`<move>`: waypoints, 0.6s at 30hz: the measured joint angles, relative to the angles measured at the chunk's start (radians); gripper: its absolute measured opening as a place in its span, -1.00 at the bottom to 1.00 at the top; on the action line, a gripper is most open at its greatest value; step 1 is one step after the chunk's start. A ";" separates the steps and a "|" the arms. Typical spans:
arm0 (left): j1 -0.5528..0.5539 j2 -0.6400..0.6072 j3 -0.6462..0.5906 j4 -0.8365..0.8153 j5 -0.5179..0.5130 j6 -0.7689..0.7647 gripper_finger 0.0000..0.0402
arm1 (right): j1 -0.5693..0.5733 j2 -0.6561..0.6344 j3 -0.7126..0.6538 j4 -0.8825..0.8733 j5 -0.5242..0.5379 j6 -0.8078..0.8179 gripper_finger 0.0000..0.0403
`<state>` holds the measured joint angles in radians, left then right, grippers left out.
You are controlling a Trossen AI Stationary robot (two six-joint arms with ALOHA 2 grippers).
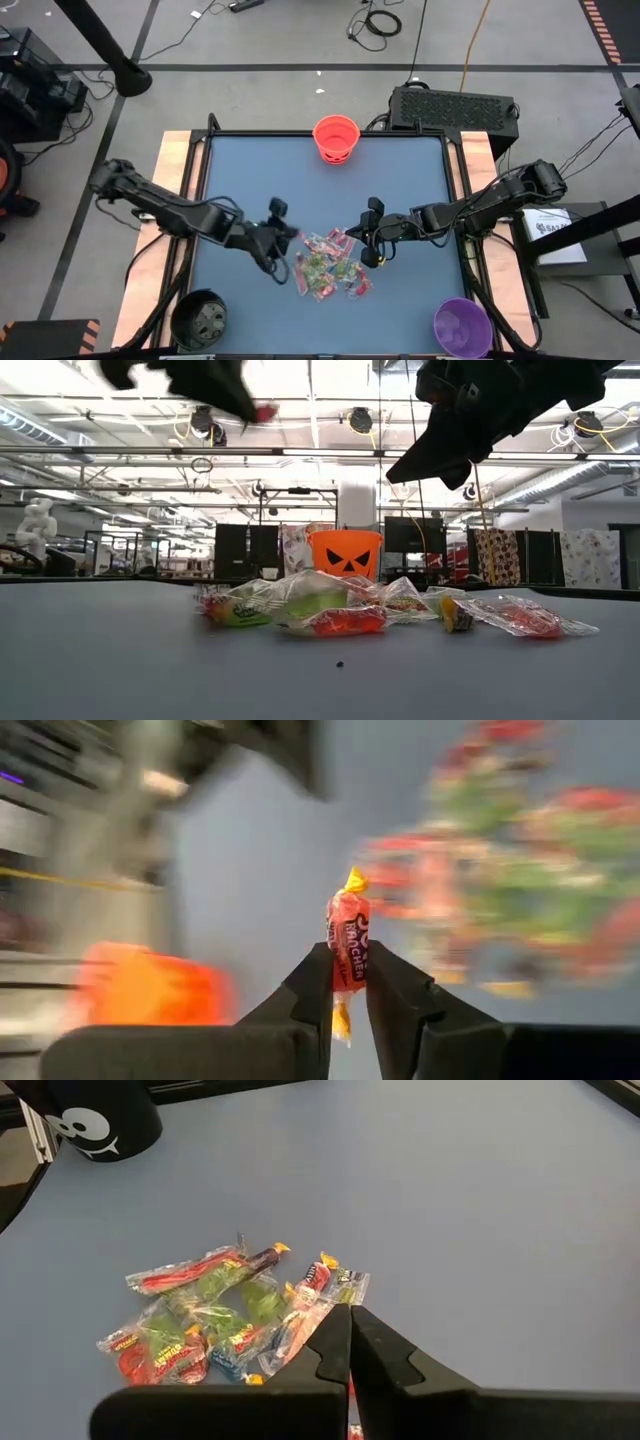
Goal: Sort candy by brand, put in halloween buckets
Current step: Put the orange candy into the black bucket
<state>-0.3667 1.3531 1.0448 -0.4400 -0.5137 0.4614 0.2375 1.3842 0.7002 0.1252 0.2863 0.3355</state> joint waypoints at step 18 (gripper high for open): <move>0.002 -0.068 0.006 0.296 -0.290 0.934 -0.63 | 0.011 0.000 0.000 -0.033 0.001 0.071 -1.00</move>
<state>-0.3643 1.2854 1.0512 -0.1438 -0.8036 1.3956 0.2487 1.3842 0.7002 0.0920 0.2871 0.4066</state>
